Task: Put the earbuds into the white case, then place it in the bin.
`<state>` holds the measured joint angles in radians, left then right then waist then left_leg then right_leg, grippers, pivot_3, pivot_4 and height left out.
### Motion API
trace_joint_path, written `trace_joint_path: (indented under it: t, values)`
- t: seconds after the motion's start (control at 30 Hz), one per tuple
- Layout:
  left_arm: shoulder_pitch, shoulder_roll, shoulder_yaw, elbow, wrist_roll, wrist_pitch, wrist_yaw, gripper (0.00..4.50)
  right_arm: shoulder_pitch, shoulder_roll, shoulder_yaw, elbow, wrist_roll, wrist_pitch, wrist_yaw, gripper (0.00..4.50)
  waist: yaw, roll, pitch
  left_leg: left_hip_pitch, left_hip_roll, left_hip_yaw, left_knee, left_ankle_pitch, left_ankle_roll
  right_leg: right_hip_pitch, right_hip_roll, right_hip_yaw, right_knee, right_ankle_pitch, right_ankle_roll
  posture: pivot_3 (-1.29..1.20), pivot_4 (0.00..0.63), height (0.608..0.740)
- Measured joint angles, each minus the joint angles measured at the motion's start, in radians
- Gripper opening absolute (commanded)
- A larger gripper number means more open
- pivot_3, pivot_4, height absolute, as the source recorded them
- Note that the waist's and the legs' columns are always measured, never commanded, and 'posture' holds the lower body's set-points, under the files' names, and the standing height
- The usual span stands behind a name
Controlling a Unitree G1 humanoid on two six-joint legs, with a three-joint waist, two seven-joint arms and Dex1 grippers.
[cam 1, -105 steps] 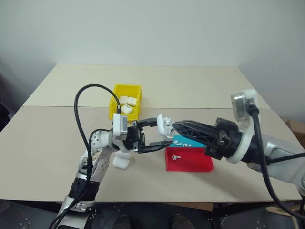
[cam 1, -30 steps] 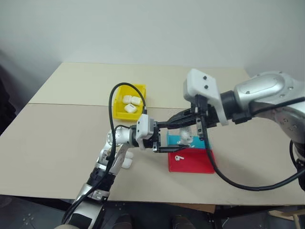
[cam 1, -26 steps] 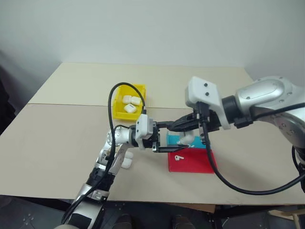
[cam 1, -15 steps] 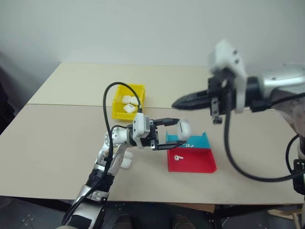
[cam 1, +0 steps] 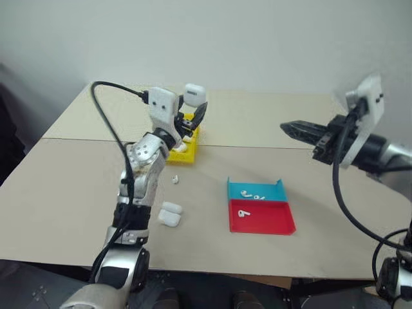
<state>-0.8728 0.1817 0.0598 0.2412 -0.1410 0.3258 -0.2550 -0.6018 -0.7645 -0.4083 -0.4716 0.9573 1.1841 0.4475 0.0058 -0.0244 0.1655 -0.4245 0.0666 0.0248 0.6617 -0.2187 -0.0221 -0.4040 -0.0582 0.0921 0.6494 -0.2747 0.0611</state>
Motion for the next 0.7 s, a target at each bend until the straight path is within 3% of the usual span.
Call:
trace_joint_path:
  t: [0.2,0.23,0.33,0.57,0.7]
  values:
    - [-0.090,0.031,-0.014,0.356,0.096,0.006,0.095,2.76,0.074,0.005,0.002,-0.019,0.011,0.048,-0.093,0.04,-0.009,0.000,0.000,-0.001,0.000,0.000,-0.001,0.000,0.000,-0.001,0.000,0.000,-0.001,0.000,0.000,0.00,0.150,0.740]
    - [-0.091,0.031,-0.020,0.381,0.101,-0.001,0.084,3.49,0.074,0.005,0.002,-0.023,0.016,0.054,-0.104,0.00,-0.009,0.000,0.000,-0.001,0.000,0.000,-0.001,0.000,0.000,-0.001,0.000,0.000,-0.001,0.000,0.000,0.00,0.150,0.740]
    - [-0.108,0.028,-0.022,0.440,0.102,-0.013,0.070,4.46,0.074,0.004,0.002,-0.039,0.039,0.062,-0.129,0.00,-0.008,0.000,0.000,-0.002,0.000,0.000,-0.001,0.000,0.000,-0.001,0.000,0.000,-0.001,0.000,0.000,0.00,0.150,0.740]
    - [-0.141,0.014,-0.002,0.472,0.102,-0.132,0.126,4.49,0.085,-0.009,0.024,-0.066,0.045,0.064,-0.164,0.00,-0.006,0.000,0.000,-0.002,0.000,0.000,-0.001,0.000,0.000,-0.001,0.000,0.000,-0.001,0.000,0.000,0.00,0.150,0.740]
    - [-0.057,0.014,0.051,0.284,-0.047,-0.150,-0.056,4.49,0.177,-0.070,0.064,-0.118,-0.006,0.007,-0.109,0.00,-0.006,0.000,0.000,-0.002,0.000,0.001,-0.001,0.000,-0.001,-0.001,0.000,0.000,-0.001,0.000,0.000,0.00,0.150,0.740]
